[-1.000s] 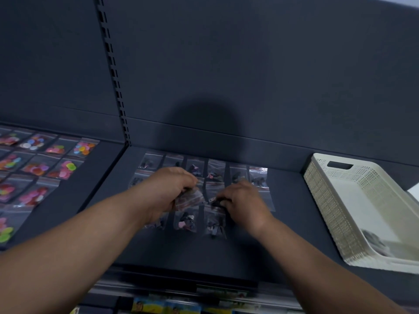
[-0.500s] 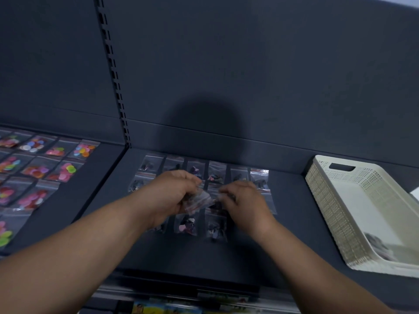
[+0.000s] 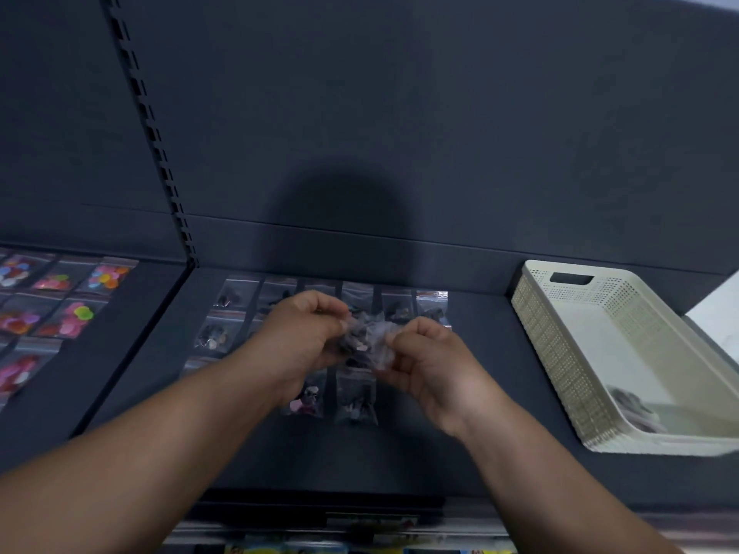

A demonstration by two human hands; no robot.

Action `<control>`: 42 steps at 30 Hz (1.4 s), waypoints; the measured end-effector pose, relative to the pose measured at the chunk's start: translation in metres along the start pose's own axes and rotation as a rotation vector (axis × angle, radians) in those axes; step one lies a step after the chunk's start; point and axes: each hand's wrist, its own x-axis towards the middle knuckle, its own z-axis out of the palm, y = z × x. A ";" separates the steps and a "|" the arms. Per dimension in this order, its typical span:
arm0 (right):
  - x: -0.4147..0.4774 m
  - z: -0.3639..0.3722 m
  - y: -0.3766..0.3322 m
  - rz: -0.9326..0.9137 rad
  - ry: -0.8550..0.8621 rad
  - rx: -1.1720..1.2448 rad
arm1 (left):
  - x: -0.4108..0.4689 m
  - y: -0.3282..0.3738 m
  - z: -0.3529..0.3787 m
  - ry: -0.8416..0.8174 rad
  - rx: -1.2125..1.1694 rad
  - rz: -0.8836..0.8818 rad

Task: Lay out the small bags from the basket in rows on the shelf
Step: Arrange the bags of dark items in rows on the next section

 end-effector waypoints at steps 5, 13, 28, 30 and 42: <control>-0.002 -0.008 0.002 0.020 0.009 0.034 | -0.002 -0.002 0.010 -0.104 -0.031 -0.077; -0.001 -0.015 -0.001 -0.165 0.064 -0.102 | -0.005 -0.003 0.016 -0.309 0.049 -0.179; -0.003 -0.020 -0.005 -0.237 0.059 -0.192 | -0.004 -0.002 0.024 -0.308 0.175 -0.132; -0.002 -0.020 -0.004 -0.213 0.081 -0.135 | -0.003 -0.005 0.027 -0.251 0.118 -0.111; -0.013 -0.034 0.005 -0.004 -0.002 -0.090 | 0.001 -0.005 0.029 -0.094 -0.033 -0.046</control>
